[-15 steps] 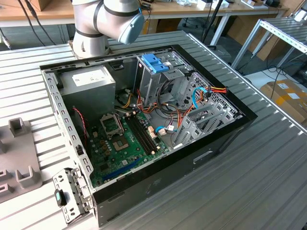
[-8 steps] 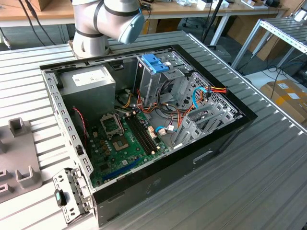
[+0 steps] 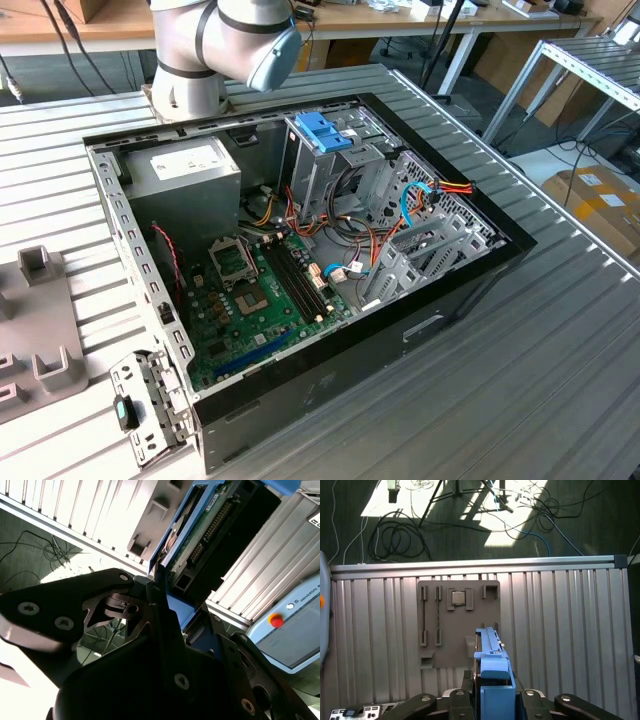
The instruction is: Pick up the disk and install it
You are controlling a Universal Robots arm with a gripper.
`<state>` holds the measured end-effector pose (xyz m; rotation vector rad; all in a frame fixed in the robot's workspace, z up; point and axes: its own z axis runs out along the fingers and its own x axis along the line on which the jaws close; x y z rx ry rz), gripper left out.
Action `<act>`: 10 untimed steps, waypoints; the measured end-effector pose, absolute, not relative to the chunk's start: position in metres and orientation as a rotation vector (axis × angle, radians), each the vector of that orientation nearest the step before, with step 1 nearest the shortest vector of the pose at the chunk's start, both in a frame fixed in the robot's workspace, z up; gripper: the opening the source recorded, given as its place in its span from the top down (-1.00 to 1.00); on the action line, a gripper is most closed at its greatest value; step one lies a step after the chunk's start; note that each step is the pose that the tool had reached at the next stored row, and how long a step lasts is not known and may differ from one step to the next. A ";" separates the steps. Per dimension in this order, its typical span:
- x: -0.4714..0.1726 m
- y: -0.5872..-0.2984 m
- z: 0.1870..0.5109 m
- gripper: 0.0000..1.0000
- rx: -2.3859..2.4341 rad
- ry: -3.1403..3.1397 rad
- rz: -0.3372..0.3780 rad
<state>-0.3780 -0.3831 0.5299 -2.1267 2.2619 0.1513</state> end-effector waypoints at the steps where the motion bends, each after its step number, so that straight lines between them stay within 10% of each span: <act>1: -0.377 -0.383 0.530 0.26 -2.127 2.262 0.151; 10: -0.370 -0.383 0.529 0.26 -2.127 2.262 0.151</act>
